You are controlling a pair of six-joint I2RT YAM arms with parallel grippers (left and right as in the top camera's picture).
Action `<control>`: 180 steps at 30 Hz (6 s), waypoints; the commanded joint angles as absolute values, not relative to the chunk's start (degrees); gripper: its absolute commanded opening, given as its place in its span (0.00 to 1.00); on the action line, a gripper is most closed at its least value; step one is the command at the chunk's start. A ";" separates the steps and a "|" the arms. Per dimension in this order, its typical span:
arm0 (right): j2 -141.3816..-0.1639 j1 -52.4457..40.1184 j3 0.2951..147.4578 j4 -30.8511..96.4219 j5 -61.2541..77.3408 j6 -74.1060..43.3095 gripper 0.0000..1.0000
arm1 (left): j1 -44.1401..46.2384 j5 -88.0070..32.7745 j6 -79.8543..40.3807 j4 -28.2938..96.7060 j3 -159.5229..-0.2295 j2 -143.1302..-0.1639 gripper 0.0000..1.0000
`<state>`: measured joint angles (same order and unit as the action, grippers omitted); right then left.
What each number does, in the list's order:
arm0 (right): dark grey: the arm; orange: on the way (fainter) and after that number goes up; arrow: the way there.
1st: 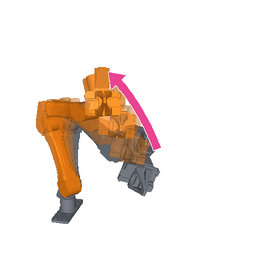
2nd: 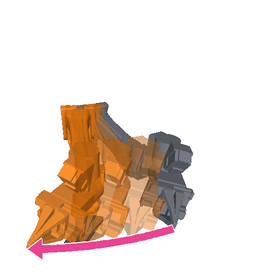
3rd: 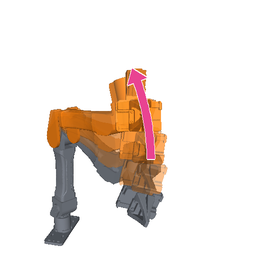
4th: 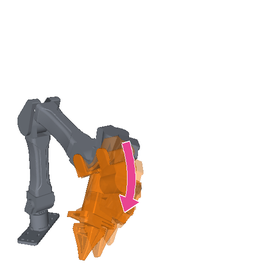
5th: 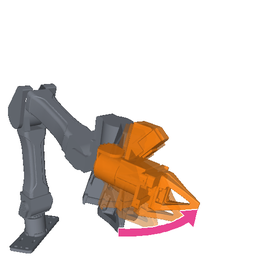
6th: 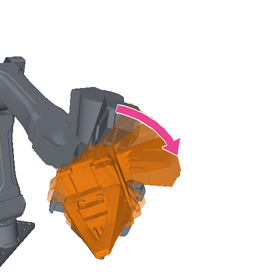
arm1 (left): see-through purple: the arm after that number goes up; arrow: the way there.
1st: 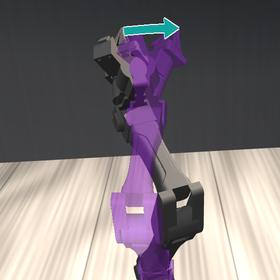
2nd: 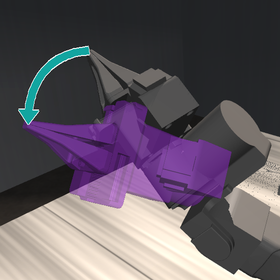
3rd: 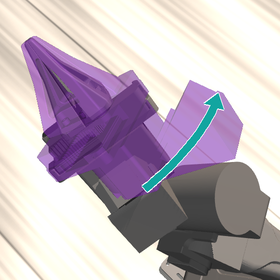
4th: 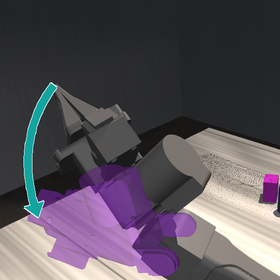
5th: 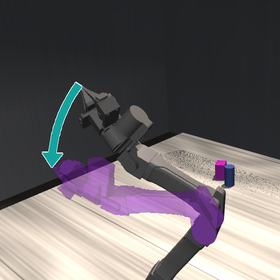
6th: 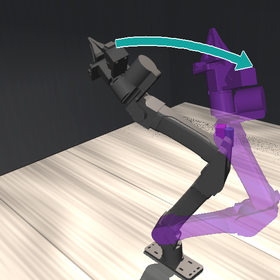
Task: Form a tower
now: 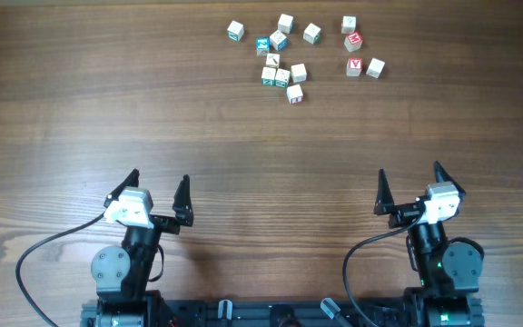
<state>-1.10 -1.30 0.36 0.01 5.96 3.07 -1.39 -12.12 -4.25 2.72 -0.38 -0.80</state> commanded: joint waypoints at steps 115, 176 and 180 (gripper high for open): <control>-0.54 -1.54 0.30 -0.30 5.98 2.61 1.00 | -0.95 -13.43 -8.25 53.10 -68.16 -61.21 1.00; -0.54 -1.54 0.30 -0.30 5.98 2.61 1.00 | 11.84 -6.52 -6.85 43.83 -85.80 -95.81 1.00; -0.54 -1.54 0.30 -0.30 6.00 2.61 1.00 | 13.30 -6.61 -6.87 38.63 -85.80 -98.91 1.00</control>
